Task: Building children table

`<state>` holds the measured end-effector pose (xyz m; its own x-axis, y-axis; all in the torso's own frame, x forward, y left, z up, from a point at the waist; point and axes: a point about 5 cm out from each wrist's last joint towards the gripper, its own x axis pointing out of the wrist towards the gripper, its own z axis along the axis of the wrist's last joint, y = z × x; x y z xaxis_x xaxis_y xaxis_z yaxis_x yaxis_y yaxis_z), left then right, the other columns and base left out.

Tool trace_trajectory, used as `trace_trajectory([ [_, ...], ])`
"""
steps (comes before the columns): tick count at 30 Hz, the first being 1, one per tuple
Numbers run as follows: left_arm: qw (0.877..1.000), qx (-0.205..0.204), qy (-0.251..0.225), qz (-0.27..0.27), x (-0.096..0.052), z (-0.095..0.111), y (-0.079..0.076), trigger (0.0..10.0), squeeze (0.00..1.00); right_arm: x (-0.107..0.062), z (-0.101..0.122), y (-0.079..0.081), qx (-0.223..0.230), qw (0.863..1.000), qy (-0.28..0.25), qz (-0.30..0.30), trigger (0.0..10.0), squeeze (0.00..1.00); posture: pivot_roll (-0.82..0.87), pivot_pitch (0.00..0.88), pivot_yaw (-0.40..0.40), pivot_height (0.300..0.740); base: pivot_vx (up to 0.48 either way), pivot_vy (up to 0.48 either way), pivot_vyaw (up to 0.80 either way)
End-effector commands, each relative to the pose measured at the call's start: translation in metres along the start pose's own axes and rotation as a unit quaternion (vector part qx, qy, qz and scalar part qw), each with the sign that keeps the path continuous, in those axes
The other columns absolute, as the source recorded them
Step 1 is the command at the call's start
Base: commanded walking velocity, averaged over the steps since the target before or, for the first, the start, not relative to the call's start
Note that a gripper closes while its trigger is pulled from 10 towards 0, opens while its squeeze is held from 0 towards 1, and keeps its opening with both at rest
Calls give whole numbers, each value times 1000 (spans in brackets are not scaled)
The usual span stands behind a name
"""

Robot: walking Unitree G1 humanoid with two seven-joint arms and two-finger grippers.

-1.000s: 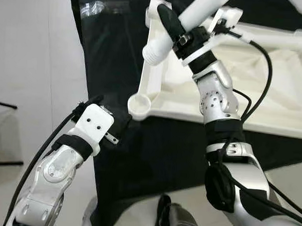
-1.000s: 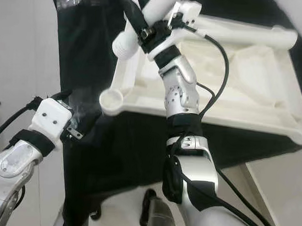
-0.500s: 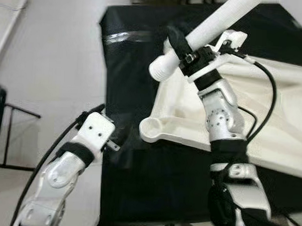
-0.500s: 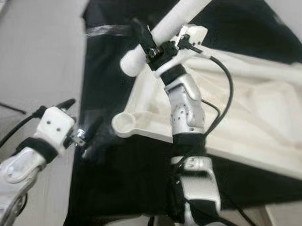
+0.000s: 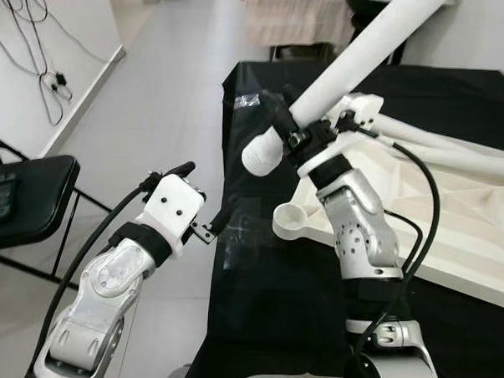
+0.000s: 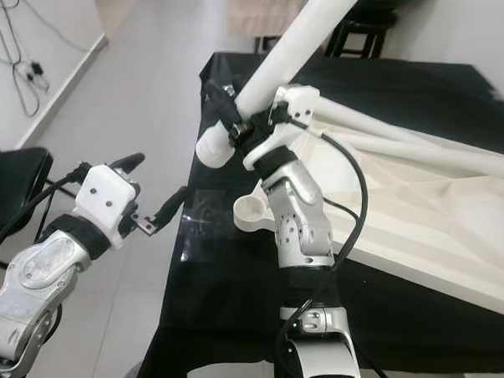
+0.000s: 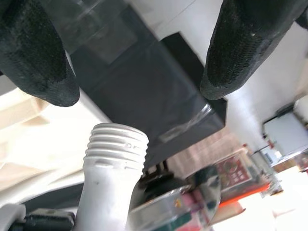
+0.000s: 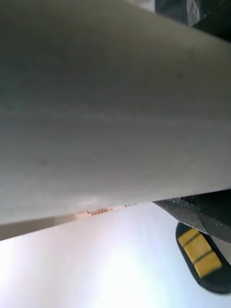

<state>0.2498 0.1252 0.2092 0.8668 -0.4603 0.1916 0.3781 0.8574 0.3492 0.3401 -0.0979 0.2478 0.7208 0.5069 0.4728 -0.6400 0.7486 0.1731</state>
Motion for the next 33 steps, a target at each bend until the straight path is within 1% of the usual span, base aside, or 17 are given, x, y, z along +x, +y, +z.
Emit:
trace_trajectory([
  [1,1000,-13,11,-11,1,-5,-4,10000,0,-3,2,0,-11,1000,3,-6,10000,0,121,29,-34,740,0,0,0],
  [3,999,-35,1,-9,3,-2,-6,10000,0,-6,4,-4,-12,1000,7,-18,10000,0,111,22,-41,740,0,0,0],
  [6,999,-39,-5,-14,4,-2,-6,10000,0,-9,5,-5,-23,999,12,-19,10000,0,109,11,-31,740,109,0,0],
  [8,999,-31,-3,-8,4,-2,-2,10000,0,-10,5,-5,-24,999,11,-22,10000,0,104,20,-19,740,480,0,0],
  [10,999,-50,-9,9,6,1,4,10000,0,-14,7,-3,-25,999,7,-28,10000,0,89,25,-6,740,409,0,0],
  [11,999,-50,-9,9,6,1,4,10000,0,-14,7,-3,-25,999,7,-28,10000,0,89,25,-6,740,337,0,0],
  [12,998,-62,-6,14,6,2,6,10000,0,-16,7,-2,-26,999,7,-33,10000,0,86,25,-7,740,0,0,0],
  [15,998,-68,-10,4,8,3,2,10000,0,-19,7,0,-26,999,13,-38,10000,0,90,29,-12,740,0,0,0],
  [16,998,-68,-11,0,9,5,-3,10000,0,-21,8,-2,-27,999,17,-39,10000,0,89,39,-19,740,0,0,0],
  [19,997,-72,-4,-4,5,3,-9,10000,0,-24,9,0,-28,999,23,-37,10000,0,81,59,-28,740,0,0,0],
  [23,997,-81,-1,-3,3,3,-12,10000,0,-26,10,2,-26,999,26,-35,10000,0,81,61,-29,740,0,0,0],
  [24,997,-82,-1,-4,0,5,-14,10000,0,-28,11,4,-27,999,31,-33,10000,0,81,75,-51,740,0,0,0],
  [27,996,-88,-3,-11,-4,6,-20,10000,0,-31,8,4,-27,998,49,-30,10000,0,90,101,-57,740,0,0,0],
  [29,996,-88,3,-8,-5,5,-20,10000,0,-32,6,3,-28,998,55,-32,10000,0,86,108,-56,740,0,0,0],
  [30,996,-94,2,-6,-6,7,-22,10000,0,-32,10,3,-28,998,55,-33,10000,0,81,160,-63,740,480,0,0],
  [32,995,-102,0,-4,-9,7,-20,10000,0,-30,11,2,-28,997,58,-31,10000,0,82,158,-64,740,480,0,0],
  [33,995,-100,9,-2,-13,4,-19,10000,0,-30,10,3,-29,997,62,-27,10000,0,78,167,-65,740,382,0,0],
])
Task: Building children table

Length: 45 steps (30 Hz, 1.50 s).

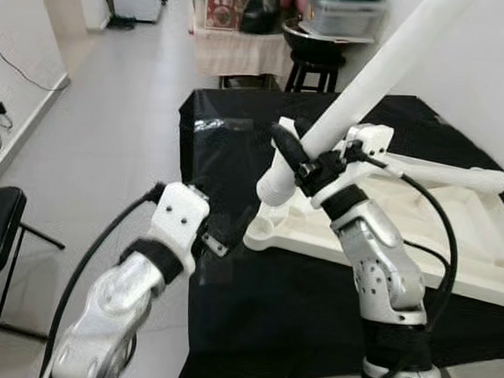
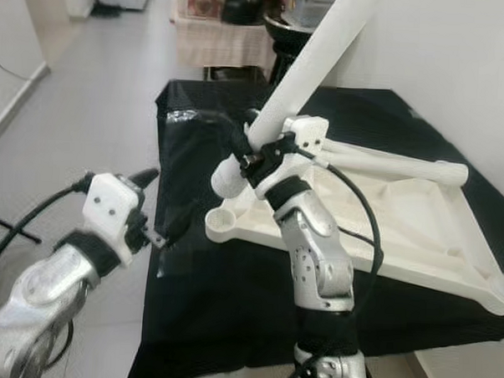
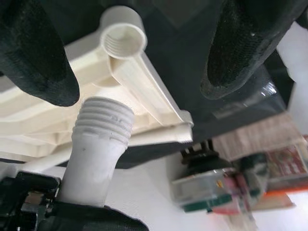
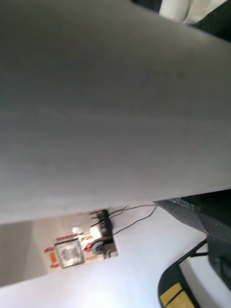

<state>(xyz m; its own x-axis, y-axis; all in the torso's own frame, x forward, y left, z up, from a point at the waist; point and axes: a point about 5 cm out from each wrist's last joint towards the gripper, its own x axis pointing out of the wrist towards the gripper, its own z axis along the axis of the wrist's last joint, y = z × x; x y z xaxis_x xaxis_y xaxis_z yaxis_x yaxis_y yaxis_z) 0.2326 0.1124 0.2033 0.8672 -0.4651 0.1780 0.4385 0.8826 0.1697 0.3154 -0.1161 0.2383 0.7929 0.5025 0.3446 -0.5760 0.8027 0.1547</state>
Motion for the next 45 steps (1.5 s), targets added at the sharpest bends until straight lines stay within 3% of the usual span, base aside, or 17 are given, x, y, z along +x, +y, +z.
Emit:
trace_trajectory([
  [1,1000,-3,9,5,-5,-1,2,10000,0,0,4,3,-5,1000,-1,10,10000,0,78,167,-65,740,382,0,0],
  [10,997,48,30,54,-20,-3,26,10000,0,15,18,-2,-12,999,-9,45,10000,0,115,212,-98,740,0,0,0],
  [12,995,61,38,73,-29,-3,32,10000,0,23,22,-1,-26,997,-11,75,10000,0,134,227,-110,740,0,0,0],
  [18,989,105,50,89,-49,-4,33,10000,0,38,28,-1,-38,991,-7,129,10000,0,156,260,-123,740,0,0,0],
  [25,984,131,50,111,-61,0,42,10000,0,46,28,2,-27,983,-21,182,10000,0,179,274,-117,740,0,0,0],
  [28,979,151,56,122,-66,1,48,10000,0,47,29,9,-18,970,-28,241,10000,0,191,279,-109,740,0,0,0],
  [29,976,169,62,124,-71,3,52,10000,0,45,31,17,-20,950,-30,311,10000,0,201,288,-105,740,0,0,0],
  [30,976,169,62,124,-71,3,52,10000,0,45,31,17,-20,950,-30,311,10000,0,201,288,-105,740,0,0,0],
  [32,977,167,66,112,-74,3,51,10000,0,46,32,21,-27,935,-25,353,10000,0,207,295,-106,740,0,0,0],
  [34,983,156,73,70,-78,2,41,10000,0,51,33,25,-42,919,-12,392,10000,0,212,303,-109,740,0,0,0],
  [36,984,154,74,59,-79,1,38,10000,0,53,33,26,-45,915,-9,401,10000,0,212,303,-109,740,0,0,0],
  [37,987,138,74,37,-82,1,29,10000,0,56,34,29,-49,903,-3,426,10000,0,227,327,-121,740,0,0,0],
  [38,987,138,74,37,-82,1,29,10000,0,56,34,29,-49,903,-3,426,10000,0,227,327,-121,740,0,0,0],
  [40,992,98,76,-9,-89,0,11,10000,0,59,32,34,-53,875,14,480,10000,0,234,336,-125,740,0,0,0],
  [41,992,98,76,-9,-89,0,11,10000,0,59,32,34,-53,875,14,480,10000,0,234,336,-125,740,0,0,0],
  [42,993,77,81,-37,-93,-1,1,10000,0,60,31,36,-55,864,23,500,10000,0,244,353,-133,740,0,0,0],
  [45,993,61,85,-58,-98,-1,-8,10000,0,62,30,37,-55,851,32,521,10000,0,250,364,-136,740,0,0,0],
])
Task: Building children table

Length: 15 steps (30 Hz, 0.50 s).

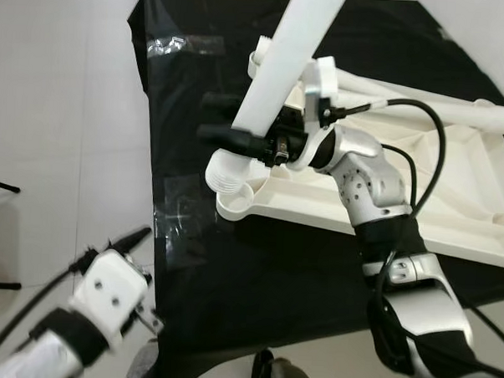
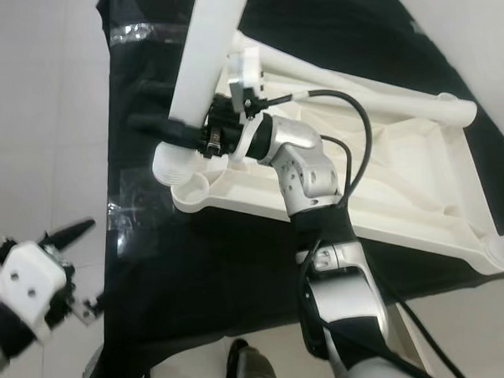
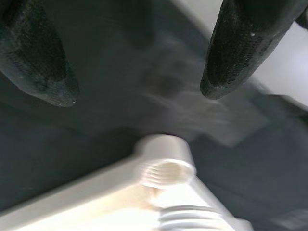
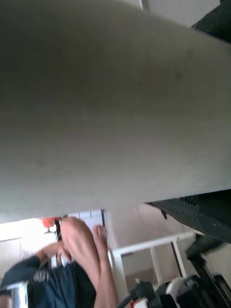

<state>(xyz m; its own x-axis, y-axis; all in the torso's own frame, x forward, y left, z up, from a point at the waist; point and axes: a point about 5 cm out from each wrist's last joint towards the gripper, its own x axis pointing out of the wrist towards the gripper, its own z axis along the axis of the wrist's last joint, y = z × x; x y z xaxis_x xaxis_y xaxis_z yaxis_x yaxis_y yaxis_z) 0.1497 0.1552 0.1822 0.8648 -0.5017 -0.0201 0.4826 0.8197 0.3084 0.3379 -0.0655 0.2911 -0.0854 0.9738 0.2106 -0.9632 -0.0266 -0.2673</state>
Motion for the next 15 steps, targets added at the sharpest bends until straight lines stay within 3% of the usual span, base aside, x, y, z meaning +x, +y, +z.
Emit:
trace_trajectory([
  [1,1000,-5,-9,-18,-2,3,-6,10000,0,1,2,0,-9,1000,5,22,10000,0,250,364,-136,740,0,0,0],
  [4,999,-10,-9,-33,-6,6,-13,10000,0,1,2,-2,4,998,9,60,10000,0,262,390,-140,740,0,0,0],
  [15,999,-22,-20,-20,-12,13,-10,10000,0,-9,8,-9,-1,996,16,83,10000,0,283,455,-123,740,0,0,0],
])
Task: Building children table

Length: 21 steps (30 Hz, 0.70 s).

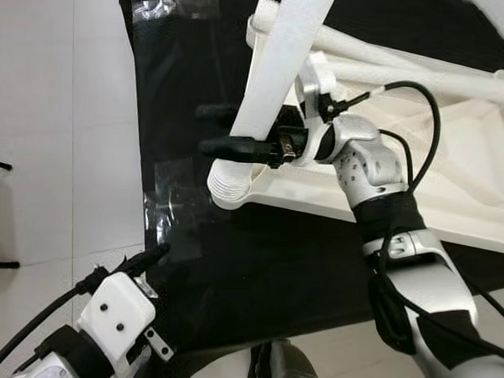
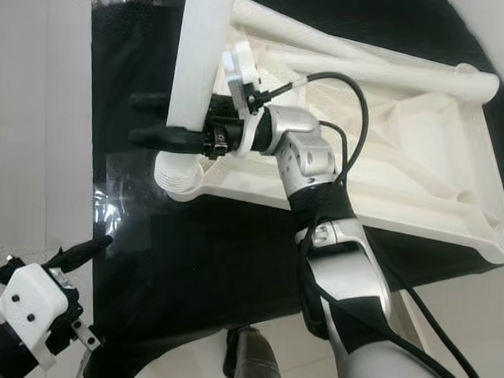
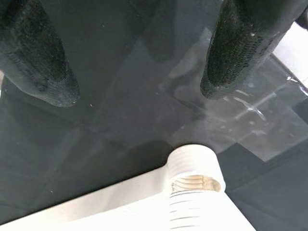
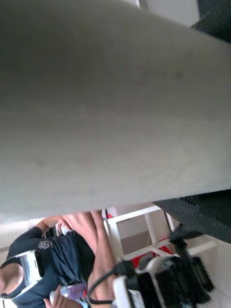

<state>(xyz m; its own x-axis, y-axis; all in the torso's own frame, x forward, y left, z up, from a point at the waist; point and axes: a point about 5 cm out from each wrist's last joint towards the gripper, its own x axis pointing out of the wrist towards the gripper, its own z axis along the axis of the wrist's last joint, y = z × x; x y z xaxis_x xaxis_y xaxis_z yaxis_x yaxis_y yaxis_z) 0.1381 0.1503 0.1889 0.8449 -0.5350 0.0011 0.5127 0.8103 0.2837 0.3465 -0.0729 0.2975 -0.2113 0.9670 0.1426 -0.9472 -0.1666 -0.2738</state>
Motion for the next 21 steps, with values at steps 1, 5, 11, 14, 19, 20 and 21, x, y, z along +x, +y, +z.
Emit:
trace_trajectory([
  [1,1000,-9,-5,-2,-4,5,-3,10000,0,-2,2,1,-10,1000,2,16,10000,0,287,464,-121,740,0,0,0],
  [5,1000,-8,-5,-1,-5,5,-2,10000,0,-3,0,1,-9,1000,2,19,10000,0,287,464,-121,740,0,0,0],
  [11,1000,-6,-6,-1,-6,7,-2,10000,0,3,-4,3,-2,999,1,34,10000,0,298,484,-121,740,0,0,0],
  [14,1000,-4,-7,-3,-5,8,-2,10000,0,15,-7,-1,-5,999,4,43,10000,0,299,486,-127,740,0,0,0],
  [19,1000,-3,-8,-3,-5,8,-2,10000,0,21,-7,-3,-3,999,6,49,10000,0,300,487,-129,740,0,0,0],
  [20,1000,-3,-8,-3,-5,8,-2,10000,0,21,-9,-5,-1,999,17,43,10000,0,300,487,-132,740,0,0,0],
  [21,1000,-4,-8,-3,-5,8,-2,10000,0,22,-10,-6,0,999,25,39,10000,0,297,488,-135,740,0,0,0],
])
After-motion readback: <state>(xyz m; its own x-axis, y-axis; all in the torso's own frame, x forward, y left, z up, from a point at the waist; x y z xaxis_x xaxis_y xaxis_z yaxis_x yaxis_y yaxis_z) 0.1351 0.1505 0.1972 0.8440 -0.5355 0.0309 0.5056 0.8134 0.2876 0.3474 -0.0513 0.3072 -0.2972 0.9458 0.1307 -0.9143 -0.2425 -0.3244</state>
